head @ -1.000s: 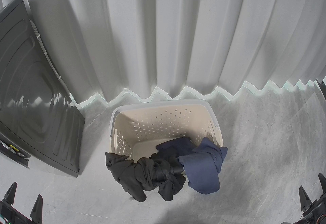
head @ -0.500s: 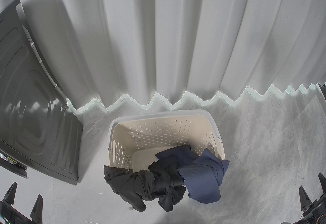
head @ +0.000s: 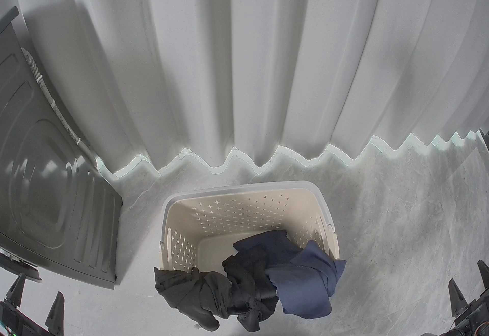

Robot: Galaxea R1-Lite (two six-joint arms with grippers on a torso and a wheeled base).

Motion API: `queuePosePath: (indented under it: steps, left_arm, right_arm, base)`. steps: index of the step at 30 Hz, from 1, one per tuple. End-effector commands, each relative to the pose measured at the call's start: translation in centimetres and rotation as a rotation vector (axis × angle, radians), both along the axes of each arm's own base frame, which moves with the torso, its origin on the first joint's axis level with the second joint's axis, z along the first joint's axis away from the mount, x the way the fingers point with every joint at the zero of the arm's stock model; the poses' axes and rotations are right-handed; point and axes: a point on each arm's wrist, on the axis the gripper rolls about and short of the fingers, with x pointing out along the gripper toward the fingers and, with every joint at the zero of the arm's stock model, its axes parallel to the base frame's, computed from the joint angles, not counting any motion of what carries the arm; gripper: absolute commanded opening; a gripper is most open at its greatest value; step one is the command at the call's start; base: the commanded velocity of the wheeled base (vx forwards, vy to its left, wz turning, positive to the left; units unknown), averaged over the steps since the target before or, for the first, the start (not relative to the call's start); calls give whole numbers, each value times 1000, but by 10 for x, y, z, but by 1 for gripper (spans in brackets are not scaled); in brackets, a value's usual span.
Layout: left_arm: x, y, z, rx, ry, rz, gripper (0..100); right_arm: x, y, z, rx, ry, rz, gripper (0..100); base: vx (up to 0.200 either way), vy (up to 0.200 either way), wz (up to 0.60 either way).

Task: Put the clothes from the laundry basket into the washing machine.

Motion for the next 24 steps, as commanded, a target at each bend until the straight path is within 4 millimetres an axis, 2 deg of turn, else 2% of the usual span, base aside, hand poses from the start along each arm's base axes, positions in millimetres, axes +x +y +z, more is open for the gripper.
queuePosePath:
  steps: [1, 8, 14, 24]
  left_arm:
    - [0, 0, -5, 0, 0, 1, 100]
    - [0, 0, -5, -1, 1, 1, 100]
    - [0, 0, -5, 0, 1, 1, 100]
    - [0, 0, -5, 0, 1, -1, 100]
  right_arm:
    - [0, 0, -2, 0, -3, 0, 100]
    - [0, 0, -2, 0, -3, 0, 100]
    - [0, 0, -2, 0, -3, 0, 100]
    - [0, 0, -2, 0, -3, 0, 100]
  base:
    - [200, 0, 0]
    - [29, 0, 0]
    - [200, 0, 0]
    - [20, 0, 0]
